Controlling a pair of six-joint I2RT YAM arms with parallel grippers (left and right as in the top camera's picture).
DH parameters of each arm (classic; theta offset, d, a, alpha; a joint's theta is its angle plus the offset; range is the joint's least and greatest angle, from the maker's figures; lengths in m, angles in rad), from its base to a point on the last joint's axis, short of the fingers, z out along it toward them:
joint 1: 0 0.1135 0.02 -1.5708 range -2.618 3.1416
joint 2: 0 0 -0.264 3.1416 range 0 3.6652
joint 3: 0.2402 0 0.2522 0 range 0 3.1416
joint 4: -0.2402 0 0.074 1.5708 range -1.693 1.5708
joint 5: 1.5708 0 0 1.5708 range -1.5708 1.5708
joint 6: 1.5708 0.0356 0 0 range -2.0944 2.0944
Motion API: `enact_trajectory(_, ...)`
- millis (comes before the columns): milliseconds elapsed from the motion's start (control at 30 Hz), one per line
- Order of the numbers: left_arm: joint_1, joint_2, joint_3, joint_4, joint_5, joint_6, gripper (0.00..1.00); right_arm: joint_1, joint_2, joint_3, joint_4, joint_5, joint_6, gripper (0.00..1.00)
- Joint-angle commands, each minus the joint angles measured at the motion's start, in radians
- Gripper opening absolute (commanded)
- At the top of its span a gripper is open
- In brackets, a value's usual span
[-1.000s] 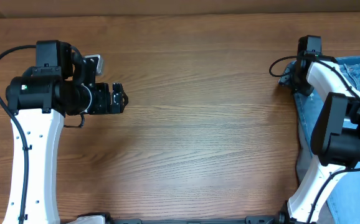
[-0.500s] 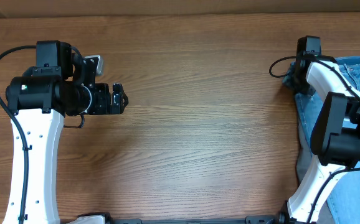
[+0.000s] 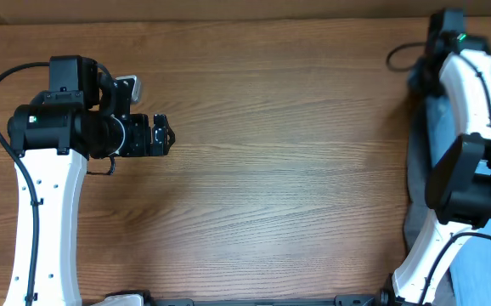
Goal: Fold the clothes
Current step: 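Grasp the light-blue jeans with the right gripper and drag them left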
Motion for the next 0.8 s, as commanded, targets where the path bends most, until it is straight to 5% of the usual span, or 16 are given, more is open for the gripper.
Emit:
enact_trajectory(0, -0.006, 0.001, 0.027, -0.009, 0.018, 0.026, 1.00, -0.001, -0.098, 0.247, -0.033, -0.027, -0.057, 0.04)
enact_trajectory(300, 0.011, 0.001, 0.084, -0.056, 0.017, 0.037, 1.00, 0.142, -0.196, 0.653, -0.164, -0.337, -0.173, 0.04)
enact_trajectory(567, 0.200, 0.001, 0.433, -0.183, 0.014, 0.038, 1.00, 0.611, -0.231, 0.684, -0.216, -0.409, -0.169, 0.05)
enact_trajectory(767, 0.332, 0.001, 0.655, -0.240, 0.011, 0.048, 1.00, 0.977, -0.192, 0.620, -0.257, -0.197, -0.169, 0.64)
